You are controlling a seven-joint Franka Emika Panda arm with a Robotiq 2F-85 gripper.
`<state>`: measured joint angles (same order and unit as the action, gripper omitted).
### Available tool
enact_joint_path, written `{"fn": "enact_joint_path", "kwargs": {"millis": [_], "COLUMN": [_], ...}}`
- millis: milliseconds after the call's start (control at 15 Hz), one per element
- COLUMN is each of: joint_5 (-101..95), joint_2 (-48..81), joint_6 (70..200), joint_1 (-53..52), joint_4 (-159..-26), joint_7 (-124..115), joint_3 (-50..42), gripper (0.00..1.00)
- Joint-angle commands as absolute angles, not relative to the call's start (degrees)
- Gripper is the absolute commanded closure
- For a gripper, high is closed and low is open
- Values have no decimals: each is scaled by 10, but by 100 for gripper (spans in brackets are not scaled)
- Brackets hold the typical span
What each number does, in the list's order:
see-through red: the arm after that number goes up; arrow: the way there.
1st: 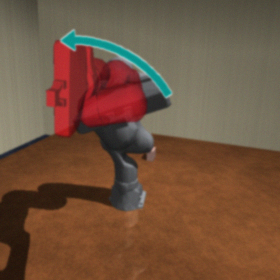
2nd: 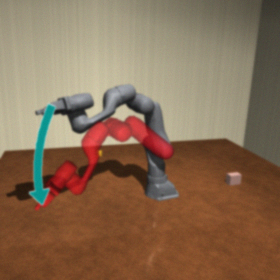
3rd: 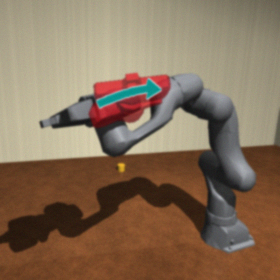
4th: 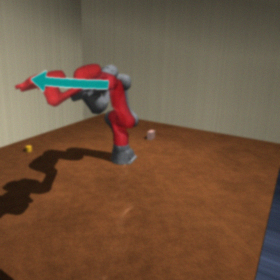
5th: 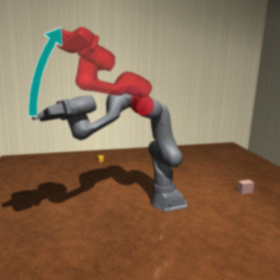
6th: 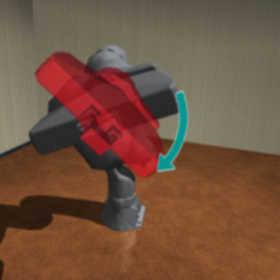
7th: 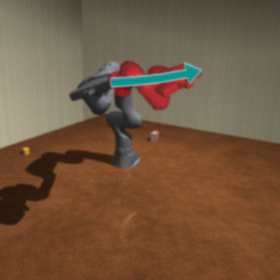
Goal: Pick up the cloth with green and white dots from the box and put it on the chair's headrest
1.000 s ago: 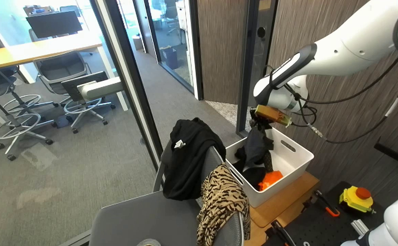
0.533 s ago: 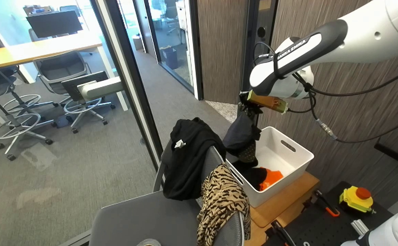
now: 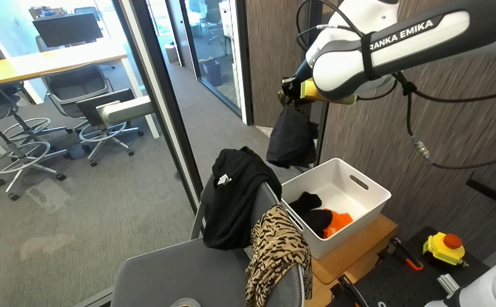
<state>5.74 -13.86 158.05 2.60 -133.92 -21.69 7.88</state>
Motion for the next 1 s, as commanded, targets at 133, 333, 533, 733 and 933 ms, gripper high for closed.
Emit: {"fn": "enact_joint_path", "kwargs": {"millis": [133, 333, 533, 733, 933], "joint_5": [34, 42, 48, 48, 45], "joint_2": [-203, -231, -246, -257, -260], "joint_6": [1509, 1488, 1468, 1433, 1401], "joint_1": [-36, -71, -107, -145, -178], "joint_4": [-1274, -1263, -1260, -1261, -1263], "joint_7": [-155, -109, -64, -23, 9], "joint_3": [103, 109, 113, 126, 144], "gripper": [99, 99, 99, 99, 99]}}
